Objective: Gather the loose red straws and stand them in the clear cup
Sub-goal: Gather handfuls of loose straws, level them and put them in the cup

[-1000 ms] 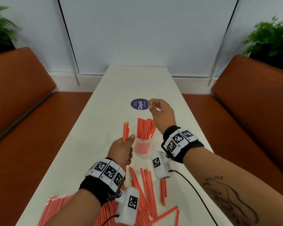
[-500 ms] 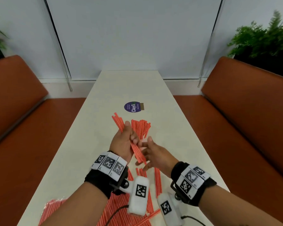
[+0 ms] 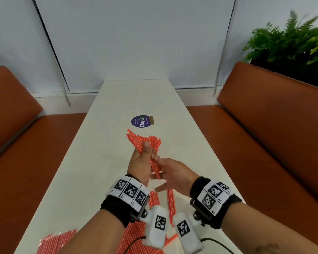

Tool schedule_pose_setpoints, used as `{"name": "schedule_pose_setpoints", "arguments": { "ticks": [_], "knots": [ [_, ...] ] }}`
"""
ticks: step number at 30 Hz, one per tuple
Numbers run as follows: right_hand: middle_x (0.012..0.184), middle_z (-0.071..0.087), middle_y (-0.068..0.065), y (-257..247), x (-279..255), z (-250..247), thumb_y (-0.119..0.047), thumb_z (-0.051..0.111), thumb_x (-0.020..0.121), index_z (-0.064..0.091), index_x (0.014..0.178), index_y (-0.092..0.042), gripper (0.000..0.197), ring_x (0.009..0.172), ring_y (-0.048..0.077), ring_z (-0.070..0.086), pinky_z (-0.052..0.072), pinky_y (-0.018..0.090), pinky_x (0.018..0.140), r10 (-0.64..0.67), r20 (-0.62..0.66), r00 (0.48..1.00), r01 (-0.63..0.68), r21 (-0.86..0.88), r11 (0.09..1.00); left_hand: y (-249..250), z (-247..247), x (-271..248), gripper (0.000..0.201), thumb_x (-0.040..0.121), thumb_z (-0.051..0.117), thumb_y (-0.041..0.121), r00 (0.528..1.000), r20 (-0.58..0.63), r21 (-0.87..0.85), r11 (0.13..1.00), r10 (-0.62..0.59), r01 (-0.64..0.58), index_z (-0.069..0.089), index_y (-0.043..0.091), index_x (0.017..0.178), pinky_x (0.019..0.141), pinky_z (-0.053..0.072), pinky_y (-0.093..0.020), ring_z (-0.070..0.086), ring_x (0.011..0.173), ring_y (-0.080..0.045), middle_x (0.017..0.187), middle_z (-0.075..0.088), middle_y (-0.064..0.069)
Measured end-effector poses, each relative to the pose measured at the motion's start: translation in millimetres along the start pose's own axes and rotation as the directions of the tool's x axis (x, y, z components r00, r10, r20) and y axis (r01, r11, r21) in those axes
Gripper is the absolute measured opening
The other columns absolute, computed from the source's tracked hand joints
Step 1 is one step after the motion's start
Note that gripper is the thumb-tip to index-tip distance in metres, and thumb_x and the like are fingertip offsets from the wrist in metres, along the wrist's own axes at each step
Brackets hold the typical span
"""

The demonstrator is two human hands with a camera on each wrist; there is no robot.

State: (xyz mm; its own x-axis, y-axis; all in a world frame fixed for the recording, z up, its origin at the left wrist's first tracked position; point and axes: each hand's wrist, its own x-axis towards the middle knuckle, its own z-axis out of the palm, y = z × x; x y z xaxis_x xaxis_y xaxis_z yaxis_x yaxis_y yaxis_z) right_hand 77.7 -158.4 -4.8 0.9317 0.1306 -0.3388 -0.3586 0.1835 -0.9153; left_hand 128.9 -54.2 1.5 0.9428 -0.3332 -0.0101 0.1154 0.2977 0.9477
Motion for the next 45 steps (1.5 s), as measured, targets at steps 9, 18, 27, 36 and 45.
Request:
{"name": "schedule_pose_setpoints", "arguments": {
  "ticks": [9, 18, 27, 36, 45],
  "knots": [
    [0.058, 0.052, 0.003, -8.2, -1.7, 7.3, -0.012, 0.047, 0.092, 0.046, 0.068, -0.020, 0.026, 0.055, 0.015, 0.050, 0.045, 0.029, 0.062, -0.203, -0.007, 0.979, 0.154, -0.625, 0.766, 7.4, 1.0, -8.4, 0.029, 0.094, 0.038, 0.038, 0.989, 0.145, 0.409, 0.909, 0.021, -0.080, 0.051, 0.014, 0.104, 0.073, 0.053, -0.019, 0.061, 0.080, -0.016, 0.086, 0.061, -0.003],
    [0.034, 0.041, -0.007, 11.0, 2.3, 6.6, -0.036, 0.051, 0.094, 0.037, 0.058, -0.017, 0.043, 0.030, 0.009, 0.041, 0.042, 0.021, 0.045, -0.140, -0.072, 0.988, 0.087, -0.490, 0.867, 32.5, -8.9, 5.0, 0.029, 0.099, 0.034, 0.013, 0.918, 0.139, 0.508, 0.769, 0.372, -0.389, 0.055, 0.010, 0.119, 0.075, 0.044, 0.001, 0.061, 0.102, -0.013, 0.114, 0.061, -0.003],
    [0.047, 0.040, 0.003, 10.9, 5.2, 8.0, -0.041, 0.053, 0.092, 0.040, 0.066, -0.016, 0.038, 0.030, 0.007, 0.038, 0.039, 0.021, 0.044, -0.198, -0.138, 0.970, 0.103, -0.505, 0.857, 28.0, -13.0, -2.3, 0.045, 0.097, 0.036, 0.028, 0.923, 0.315, 0.668, 0.639, 0.221, -0.381, 0.037, 0.020, 0.141, 0.103, 0.034, -0.014, 0.042, 0.130, -0.009, 0.141, 0.046, 0.004],
    [0.067, 0.054, -0.002, -17.7, 13.4, 20.2, -0.037, 0.041, 0.097, 0.050, 0.081, -0.013, 0.030, 0.061, 0.011, 0.054, 0.049, 0.020, 0.059, -0.441, -0.251, 0.862, 0.389, -0.233, 0.891, 15.3, -7.4, -6.9, 0.052, 0.099, 0.022, 0.045, 0.860, 0.114, -0.091, 0.857, -0.497, 0.507, 0.057, 0.007, 0.101, 0.071, 0.055, -0.036, 0.062, 0.080, -0.023, 0.091, 0.061, -0.013],
    [0.092, 0.058, 0.004, -15.8, 47.5, 11.1, -0.065, 0.045, 0.082, 0.049, 0.080, -0.032, 0.032, 0.088, 0.023, 0.060, 0.049, 0.040, 0.087, -0.504, -0.340, 0.794, 0.297, -0.507, 0.809, 27.7, -25.9, 8.8, 0.036, 0.099, 0.035, 0.031, 0.917, 0.010, 0.104, 0.912, -0.400, 0.397, 0.052, 0.005, 0.117, 0.069, 0.051, -0.034, 0.061, 0.080, -0.023, 0.099, 0.062, -0.015]
  ]
}}
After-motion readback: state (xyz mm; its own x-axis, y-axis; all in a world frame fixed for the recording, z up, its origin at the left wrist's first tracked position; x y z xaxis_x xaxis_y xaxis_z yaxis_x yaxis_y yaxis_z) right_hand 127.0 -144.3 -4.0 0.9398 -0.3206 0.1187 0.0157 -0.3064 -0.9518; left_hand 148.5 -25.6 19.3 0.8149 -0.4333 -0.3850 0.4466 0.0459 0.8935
